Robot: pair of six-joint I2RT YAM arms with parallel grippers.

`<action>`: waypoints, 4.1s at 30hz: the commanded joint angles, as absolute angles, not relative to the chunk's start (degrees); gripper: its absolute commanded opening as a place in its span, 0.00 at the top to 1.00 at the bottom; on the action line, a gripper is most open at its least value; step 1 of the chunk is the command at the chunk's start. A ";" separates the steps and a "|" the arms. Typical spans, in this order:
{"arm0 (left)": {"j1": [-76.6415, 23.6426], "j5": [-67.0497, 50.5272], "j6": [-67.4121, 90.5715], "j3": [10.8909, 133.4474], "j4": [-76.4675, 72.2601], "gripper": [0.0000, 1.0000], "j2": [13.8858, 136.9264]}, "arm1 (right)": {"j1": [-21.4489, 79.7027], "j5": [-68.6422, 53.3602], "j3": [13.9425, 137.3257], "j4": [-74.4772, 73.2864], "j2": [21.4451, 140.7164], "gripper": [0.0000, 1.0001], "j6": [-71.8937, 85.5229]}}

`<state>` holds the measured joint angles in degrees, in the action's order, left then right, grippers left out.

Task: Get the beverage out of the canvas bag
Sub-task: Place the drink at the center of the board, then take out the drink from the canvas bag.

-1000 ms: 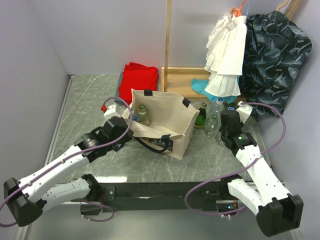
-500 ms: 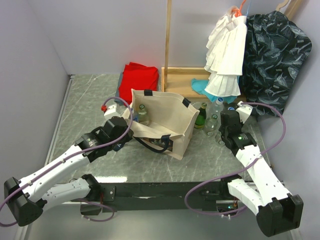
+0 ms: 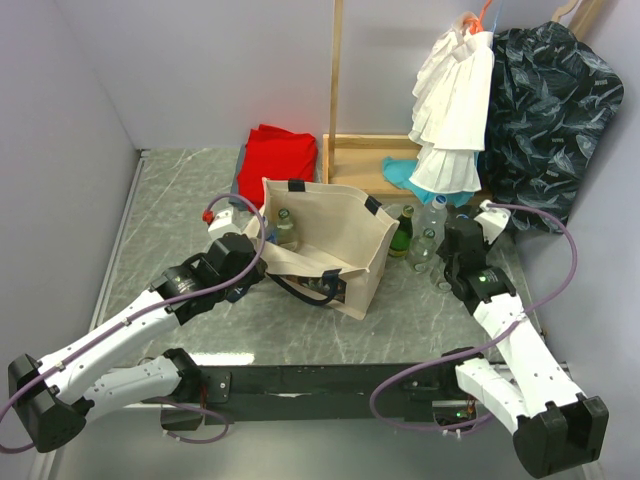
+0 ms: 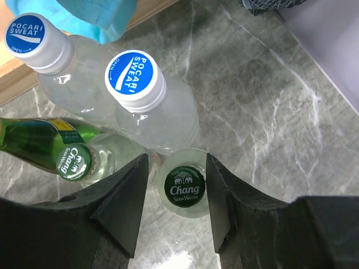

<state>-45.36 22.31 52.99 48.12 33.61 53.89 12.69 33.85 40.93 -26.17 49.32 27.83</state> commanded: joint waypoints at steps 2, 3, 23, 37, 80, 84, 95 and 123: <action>-45.62 21.18 52.38 49.31 33.14 0.81 53.61 | 12.30 35.94 44.03 -25.66 47.46 0.46 28.65; -45.62 21.01 52.30 49.39 33.05 0.81 53.61 | 12.22 36.03 44.90 -26.36 47.11 0.46 29.00; -45.62 21.62 53.35 49.22 34.28 0.82 51.77 | 12.31 13.64 58.53 -32.17 40.52 0.48 18.64; -45.62 21.45 53.44 49.31 33.49 0.83 52.03 | 17.31 1.58 72.59 -37.18 50.35 0.49 12.21; -45.62 23.91 55.19 50.01 44.47 0.85 47.03 | 43.42 3.61 92.28 -30.68 92.54 0.53 8.00; -45.62 23.55 55.81 49.31 43.86 0.84 46.23 | 44.38 3.34 94.47 -30.32 96.23 0.54 7.74; -45.62 23.47 55.99 49.22 42.71 0.84 47.11 | 46.76 2.11 102.13 -32.08 104.06 0.55 6.24; -45.62 24.61 57.04 47.37 41.57 0.82 46.23 | 47.46 0.44 111.44 -35.33 114.61 0.31 4.48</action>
